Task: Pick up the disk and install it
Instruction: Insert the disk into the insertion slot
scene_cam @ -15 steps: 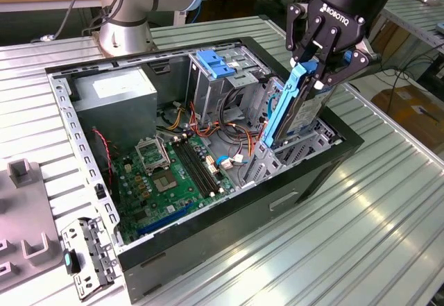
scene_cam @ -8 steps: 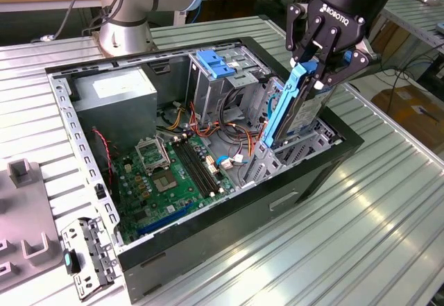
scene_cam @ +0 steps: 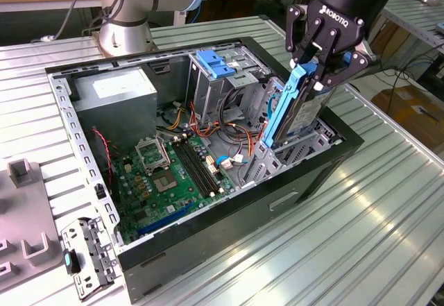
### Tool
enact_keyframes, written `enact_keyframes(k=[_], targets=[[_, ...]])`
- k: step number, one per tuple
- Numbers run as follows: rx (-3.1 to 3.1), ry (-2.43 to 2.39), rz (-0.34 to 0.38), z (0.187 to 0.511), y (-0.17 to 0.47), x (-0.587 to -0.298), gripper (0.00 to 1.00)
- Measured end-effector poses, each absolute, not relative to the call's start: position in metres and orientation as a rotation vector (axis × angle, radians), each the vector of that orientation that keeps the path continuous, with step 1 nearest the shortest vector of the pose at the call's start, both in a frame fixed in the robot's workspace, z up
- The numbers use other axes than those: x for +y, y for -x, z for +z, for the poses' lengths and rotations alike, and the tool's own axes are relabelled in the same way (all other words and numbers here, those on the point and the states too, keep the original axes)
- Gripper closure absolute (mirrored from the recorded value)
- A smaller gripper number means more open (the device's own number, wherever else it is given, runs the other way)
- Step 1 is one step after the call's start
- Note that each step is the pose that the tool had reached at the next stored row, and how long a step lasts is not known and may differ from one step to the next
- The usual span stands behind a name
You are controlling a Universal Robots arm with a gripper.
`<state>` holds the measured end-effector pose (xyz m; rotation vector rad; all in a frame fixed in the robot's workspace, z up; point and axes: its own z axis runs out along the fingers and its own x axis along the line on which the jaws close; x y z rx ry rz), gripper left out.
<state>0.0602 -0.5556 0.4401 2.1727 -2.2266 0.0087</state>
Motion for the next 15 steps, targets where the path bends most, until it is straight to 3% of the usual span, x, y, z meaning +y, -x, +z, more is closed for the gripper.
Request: enact_keyframes(k=[15], targets=[[-2.227,-2.173,0.009,0.4344,-0.0602,-0.5562,0.63]])
